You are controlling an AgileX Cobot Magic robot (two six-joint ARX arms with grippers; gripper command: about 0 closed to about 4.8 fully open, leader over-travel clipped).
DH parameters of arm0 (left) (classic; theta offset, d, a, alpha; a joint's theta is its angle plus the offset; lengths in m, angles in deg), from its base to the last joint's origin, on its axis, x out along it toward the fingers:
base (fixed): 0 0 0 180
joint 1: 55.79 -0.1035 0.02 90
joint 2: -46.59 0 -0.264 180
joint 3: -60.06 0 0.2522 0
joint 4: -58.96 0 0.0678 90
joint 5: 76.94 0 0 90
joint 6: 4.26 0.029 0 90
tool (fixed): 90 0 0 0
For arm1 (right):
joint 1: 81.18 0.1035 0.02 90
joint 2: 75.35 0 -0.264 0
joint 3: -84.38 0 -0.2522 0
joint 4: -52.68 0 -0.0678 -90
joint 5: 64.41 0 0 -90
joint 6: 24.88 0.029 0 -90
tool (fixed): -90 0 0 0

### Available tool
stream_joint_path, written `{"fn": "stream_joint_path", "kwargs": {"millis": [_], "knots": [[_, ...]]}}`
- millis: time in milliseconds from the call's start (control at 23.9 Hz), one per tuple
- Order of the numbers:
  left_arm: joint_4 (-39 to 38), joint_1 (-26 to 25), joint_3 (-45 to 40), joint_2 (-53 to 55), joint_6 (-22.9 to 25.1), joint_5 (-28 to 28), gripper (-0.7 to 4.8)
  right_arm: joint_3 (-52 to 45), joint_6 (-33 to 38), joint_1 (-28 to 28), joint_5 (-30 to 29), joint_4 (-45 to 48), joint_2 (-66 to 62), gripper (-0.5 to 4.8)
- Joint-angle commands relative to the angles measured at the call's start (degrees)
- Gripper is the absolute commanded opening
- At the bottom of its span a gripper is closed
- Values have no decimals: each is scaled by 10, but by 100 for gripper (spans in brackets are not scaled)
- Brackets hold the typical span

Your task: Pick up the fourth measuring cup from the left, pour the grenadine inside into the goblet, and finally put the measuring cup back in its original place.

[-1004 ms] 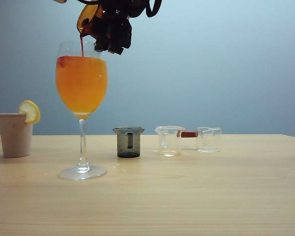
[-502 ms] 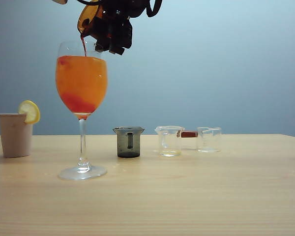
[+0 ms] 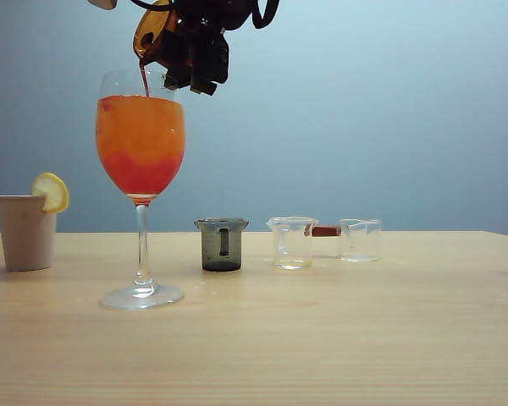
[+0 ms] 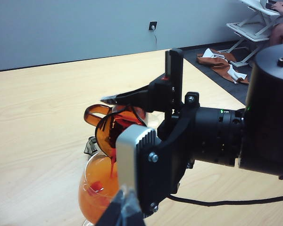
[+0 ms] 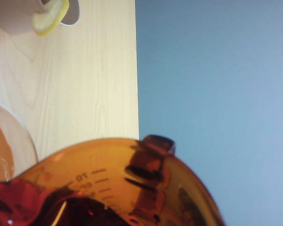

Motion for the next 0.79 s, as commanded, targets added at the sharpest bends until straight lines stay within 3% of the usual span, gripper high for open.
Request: {"fn": "stream_joint_path", "kwargs": {"millis": [42, 795], "knots": [[7, 0, 4, -1, 1, 4, -5, 4, -4, 1, 2, 15, 5, 75], [7, 0, 4, -1, 1, 4, -5, 4, -49, 1, 14, 19, 5, 75]]}}
